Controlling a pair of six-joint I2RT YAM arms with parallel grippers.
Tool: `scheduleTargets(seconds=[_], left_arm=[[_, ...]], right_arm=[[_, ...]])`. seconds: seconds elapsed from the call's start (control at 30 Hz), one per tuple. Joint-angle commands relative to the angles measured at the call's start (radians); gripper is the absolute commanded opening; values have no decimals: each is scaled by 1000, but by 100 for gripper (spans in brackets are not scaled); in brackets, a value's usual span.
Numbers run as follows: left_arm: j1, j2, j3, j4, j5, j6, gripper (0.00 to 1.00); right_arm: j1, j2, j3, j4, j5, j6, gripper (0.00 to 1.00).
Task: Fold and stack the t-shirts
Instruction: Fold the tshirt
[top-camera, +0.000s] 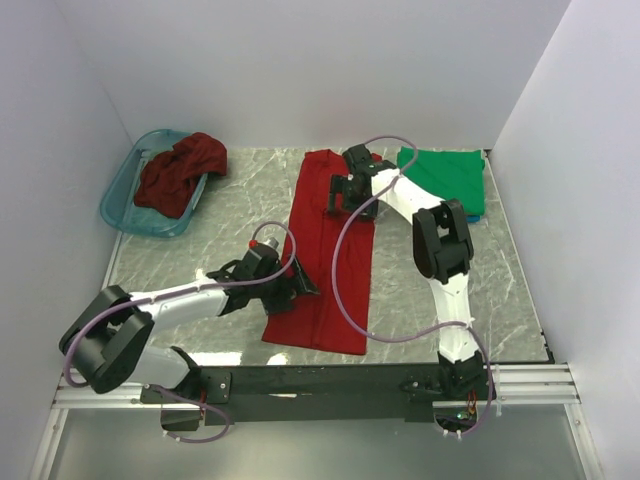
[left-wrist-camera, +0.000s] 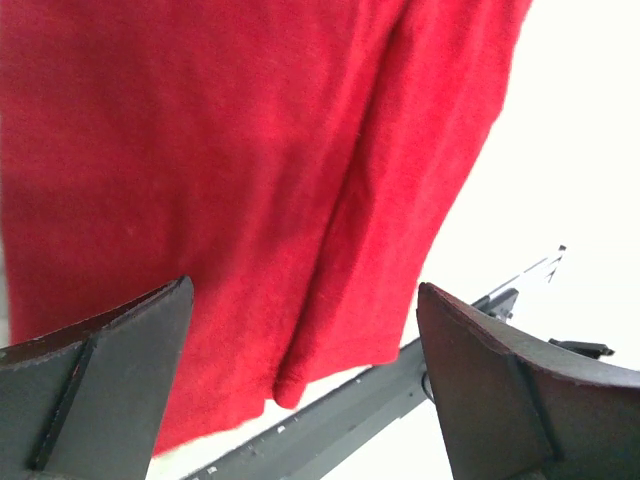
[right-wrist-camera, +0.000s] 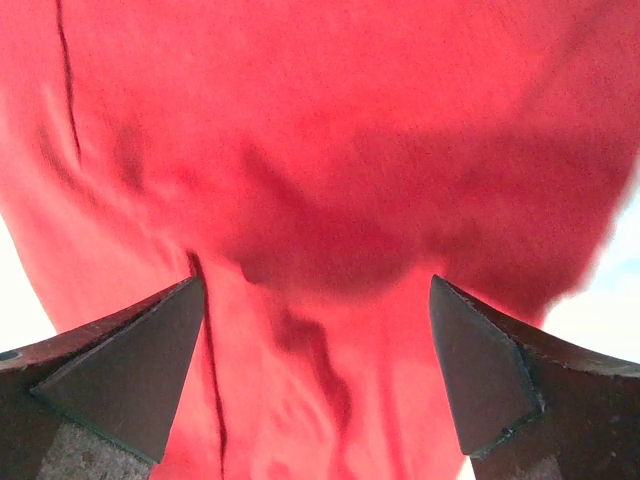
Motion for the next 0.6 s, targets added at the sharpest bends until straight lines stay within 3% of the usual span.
scheduleTargets(seconds=[0.0, 0.2, 0.33, 0.43, 0.57], left_arm=[[-15, -75, 66, -35, -23, 13, 100], [-17, -232, 36, -150, -111, -8, 99], [-15, -386, -16, -284, -180, -46, 99], [-14, -473, -81, -356, -180, -75, 99], [-11, -535, -154, -413, -172, -108, 99]], right_arm=[[11, -190, -59, -8, 41, -20, 100], [51, -503, -324, 108, 108, -3, 100], [66, -715, -594, 240, 96, 57, 100], [121, -876, -850, 314, 101, 95, 100], [230, -1041, -1061, 394, 79, 164, 100]])
